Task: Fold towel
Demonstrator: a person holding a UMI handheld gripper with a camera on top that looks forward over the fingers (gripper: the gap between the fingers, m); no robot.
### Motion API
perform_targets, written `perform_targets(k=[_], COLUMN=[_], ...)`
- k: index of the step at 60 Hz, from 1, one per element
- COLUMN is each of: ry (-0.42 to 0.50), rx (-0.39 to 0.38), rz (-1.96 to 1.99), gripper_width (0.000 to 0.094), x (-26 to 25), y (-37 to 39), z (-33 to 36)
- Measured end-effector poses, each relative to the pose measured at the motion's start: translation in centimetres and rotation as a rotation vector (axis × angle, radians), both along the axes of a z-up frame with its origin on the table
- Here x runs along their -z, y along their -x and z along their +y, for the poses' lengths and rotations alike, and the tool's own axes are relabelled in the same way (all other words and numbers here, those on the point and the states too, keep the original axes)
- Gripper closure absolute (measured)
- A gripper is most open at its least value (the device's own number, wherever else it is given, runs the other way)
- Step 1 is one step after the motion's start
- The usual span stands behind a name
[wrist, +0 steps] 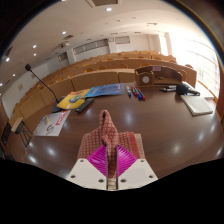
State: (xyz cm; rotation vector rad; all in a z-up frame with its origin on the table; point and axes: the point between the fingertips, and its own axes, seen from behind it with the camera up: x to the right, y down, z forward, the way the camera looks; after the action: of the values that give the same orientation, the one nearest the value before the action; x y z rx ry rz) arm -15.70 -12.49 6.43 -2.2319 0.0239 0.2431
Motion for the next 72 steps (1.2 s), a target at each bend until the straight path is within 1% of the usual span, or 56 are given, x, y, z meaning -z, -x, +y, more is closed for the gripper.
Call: perform_targets(k=[3,8,12,18,19,21,32,42,49,61,72], ry=[0.027,0.018,-0.009,-0.038,-0.041,-0.050,-0.079,-0.085,-0.096,-0.110,-0.127], rx=[0.011,0.053,0.066,0.055,0.057,0.047,0.018,0.011,0.017,0.050,0.057], rz=[-0.020,-0.104,-0.151,-0.179,-0.188,-0.197,-0.240,-0.249,-0.259,-0.280,-0.281], gripper_width=[0.0737,0.0540,0.0362,0.0081,0.0071,0.0093,0.0086,0.0084,0.0083,0.0086,0.0085], x=[1.3,1.7,0.8,-1.2,-1.7,-2.1,-5.5,-7.7,-8.7,-9.8,-11.4], y=[-1.6,-5.6,-7.9,-8.8,-9.0,-9.1,-7.2,-3.9,-2.0,0.9,2.9], z=[0.2,0.6,0.4,-0.4,-0.6,-1.2,-5.5,-11.5,-15.9,-23.6,-28.7])
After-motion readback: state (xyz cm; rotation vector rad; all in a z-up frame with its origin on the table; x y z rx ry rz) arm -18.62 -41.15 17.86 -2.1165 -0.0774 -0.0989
